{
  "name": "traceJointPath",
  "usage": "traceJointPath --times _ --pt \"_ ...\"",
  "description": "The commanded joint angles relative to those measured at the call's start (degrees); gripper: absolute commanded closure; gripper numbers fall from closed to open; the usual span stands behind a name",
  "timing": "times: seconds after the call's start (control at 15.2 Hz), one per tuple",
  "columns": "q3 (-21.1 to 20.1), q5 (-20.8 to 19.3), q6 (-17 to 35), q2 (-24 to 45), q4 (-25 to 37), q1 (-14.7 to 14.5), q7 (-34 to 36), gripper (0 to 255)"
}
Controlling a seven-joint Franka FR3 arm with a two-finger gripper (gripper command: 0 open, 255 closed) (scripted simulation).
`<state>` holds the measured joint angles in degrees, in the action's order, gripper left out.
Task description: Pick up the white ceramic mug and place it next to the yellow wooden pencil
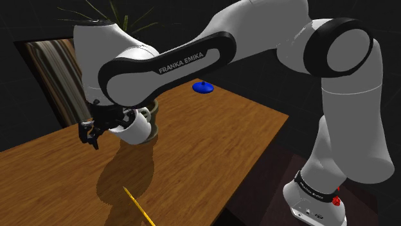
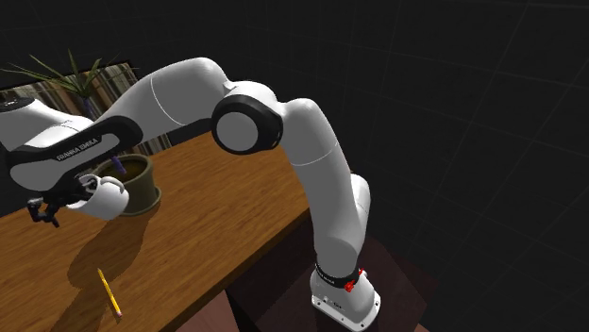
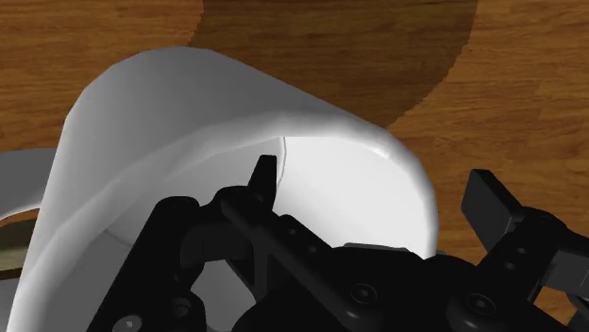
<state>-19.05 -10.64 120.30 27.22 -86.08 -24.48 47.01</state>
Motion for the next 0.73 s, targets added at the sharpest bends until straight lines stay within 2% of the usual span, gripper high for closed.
traceJointPath --times 0.0,0.13,0.66 --pt "1.03 -0.42 -6.86 1.82 1.88 -0.01 0.32 0" --pt "0.8 -0.04 -9.79 0.89 3.93 -0.06 0.05 0" --pt "0.8 -0.04 -9.79 0.89 3.93 -0.06 0.05 0"
